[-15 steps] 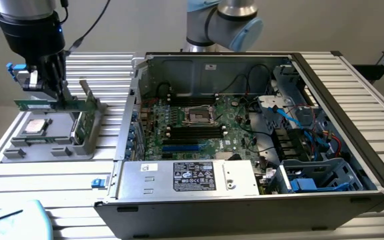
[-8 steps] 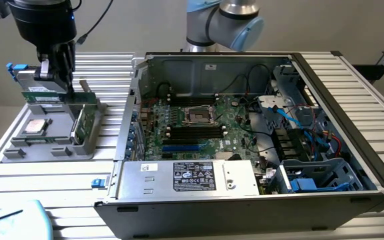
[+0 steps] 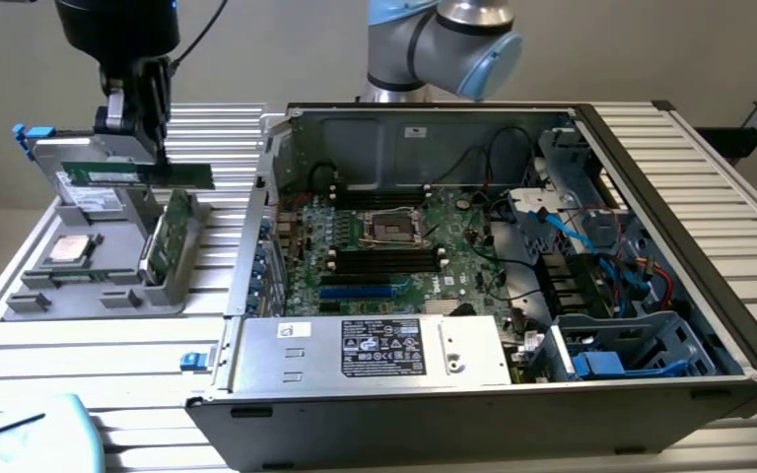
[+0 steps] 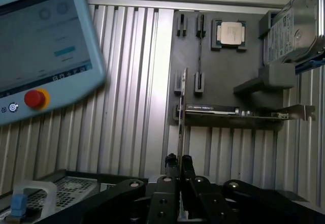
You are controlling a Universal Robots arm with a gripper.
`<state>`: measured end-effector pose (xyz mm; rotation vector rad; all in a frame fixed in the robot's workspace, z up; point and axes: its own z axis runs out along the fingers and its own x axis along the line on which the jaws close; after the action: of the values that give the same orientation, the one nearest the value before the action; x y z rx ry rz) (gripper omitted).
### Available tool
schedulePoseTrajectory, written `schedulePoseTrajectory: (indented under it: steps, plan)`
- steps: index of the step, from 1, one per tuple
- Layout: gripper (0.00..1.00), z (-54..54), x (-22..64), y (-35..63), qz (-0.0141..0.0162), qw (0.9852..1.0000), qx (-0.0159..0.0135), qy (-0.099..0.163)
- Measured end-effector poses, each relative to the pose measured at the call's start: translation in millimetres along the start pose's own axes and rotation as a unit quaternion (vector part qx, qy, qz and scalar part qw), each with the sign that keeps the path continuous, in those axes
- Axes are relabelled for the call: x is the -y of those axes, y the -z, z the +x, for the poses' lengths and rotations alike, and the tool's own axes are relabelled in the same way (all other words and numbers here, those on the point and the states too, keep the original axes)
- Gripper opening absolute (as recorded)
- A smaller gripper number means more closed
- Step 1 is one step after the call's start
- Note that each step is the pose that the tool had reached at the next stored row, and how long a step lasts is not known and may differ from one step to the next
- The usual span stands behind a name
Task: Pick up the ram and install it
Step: 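Pick up the ram and move it above insertion slot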
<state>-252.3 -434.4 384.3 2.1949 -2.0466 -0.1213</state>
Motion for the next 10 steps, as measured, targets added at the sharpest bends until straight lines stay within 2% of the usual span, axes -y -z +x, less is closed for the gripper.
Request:
schedulePoseTrajectory:
  steps: [10]
  plan:
    - [0.14,3.4,32.5,28.1,-0.0057,1.0,0.0014,0.0]
